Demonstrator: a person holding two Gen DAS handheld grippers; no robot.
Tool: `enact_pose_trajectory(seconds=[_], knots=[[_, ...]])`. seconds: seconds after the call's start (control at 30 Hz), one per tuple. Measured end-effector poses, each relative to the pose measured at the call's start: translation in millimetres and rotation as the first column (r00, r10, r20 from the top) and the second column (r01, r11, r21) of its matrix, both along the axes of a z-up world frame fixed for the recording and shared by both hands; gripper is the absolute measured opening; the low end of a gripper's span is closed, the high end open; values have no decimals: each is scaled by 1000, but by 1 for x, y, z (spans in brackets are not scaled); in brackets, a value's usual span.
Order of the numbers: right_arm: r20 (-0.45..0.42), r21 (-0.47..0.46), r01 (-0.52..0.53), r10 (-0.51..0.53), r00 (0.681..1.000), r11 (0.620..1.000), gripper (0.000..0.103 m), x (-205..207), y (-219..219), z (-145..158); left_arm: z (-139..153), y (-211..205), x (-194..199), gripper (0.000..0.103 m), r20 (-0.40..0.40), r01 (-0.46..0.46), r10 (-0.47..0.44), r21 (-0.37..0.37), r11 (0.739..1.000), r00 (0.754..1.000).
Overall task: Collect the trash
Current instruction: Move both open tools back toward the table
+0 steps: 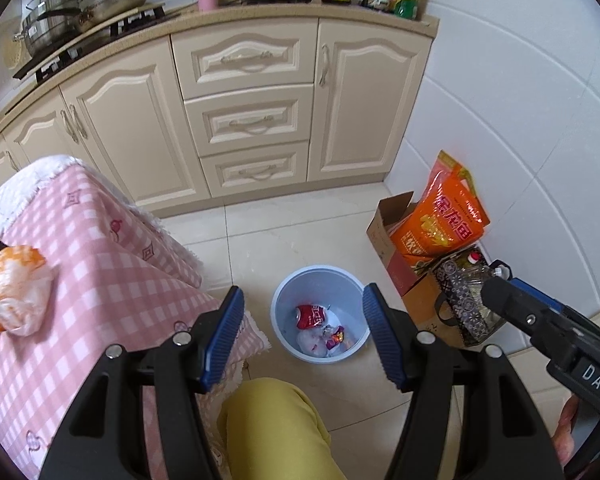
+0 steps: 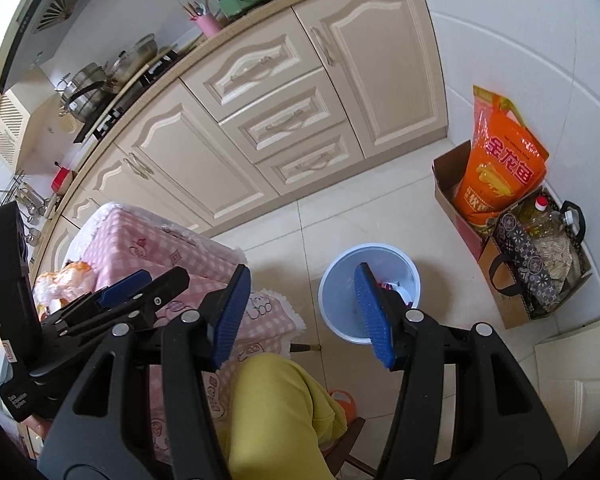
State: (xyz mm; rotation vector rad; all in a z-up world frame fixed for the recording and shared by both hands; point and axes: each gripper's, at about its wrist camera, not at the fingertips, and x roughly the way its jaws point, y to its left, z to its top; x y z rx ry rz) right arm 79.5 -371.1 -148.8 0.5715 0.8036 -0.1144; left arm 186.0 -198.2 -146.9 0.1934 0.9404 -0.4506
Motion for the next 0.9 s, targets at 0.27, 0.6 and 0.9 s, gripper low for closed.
enact_pose_trajectory(seconds=[0.27, 0.6, 0.9], knots=[[74, -46, -13, 16, 997, 999, 55, -25, 28, 36, 34, 25, -28, 61, 72, -2, 6, -52, 999, 997], [166, -119, -66, 85, 983, 991, 64, -44, 82, 77, 76, 86, -57, 61, 165, -48, 69, -126, 991, 984], [208, -181, -153, 190, 959, 971, 77, -38, 140, 106, 99, 154, -66, 65, 212, -135, 172, -181, 974, 962]])
